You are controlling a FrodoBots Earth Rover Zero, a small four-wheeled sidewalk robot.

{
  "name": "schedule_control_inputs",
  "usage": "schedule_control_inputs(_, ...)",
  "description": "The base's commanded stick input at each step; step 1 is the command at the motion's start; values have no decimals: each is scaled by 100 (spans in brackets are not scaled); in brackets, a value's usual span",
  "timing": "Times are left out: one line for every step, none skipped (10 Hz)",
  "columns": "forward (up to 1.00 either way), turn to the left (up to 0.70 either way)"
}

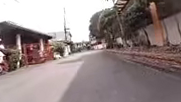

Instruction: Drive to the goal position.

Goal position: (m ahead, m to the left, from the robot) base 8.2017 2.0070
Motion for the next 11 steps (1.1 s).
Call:
schedule_control_inputs(70,0)
schedule_control_inputs(70,0)
schedule_control_inputs(70,0)
schedule_control_inputs(70,0)
schedule_control_inputs(70,0)
schedule_control_inputs(70,0)
schedule_control_inputs(70,0)
schedule_control_inputs(70,0)
schedule_control_inputs(70,0)
schedule_control_inputs(70,0)
schedule_control_inputs(70,0)
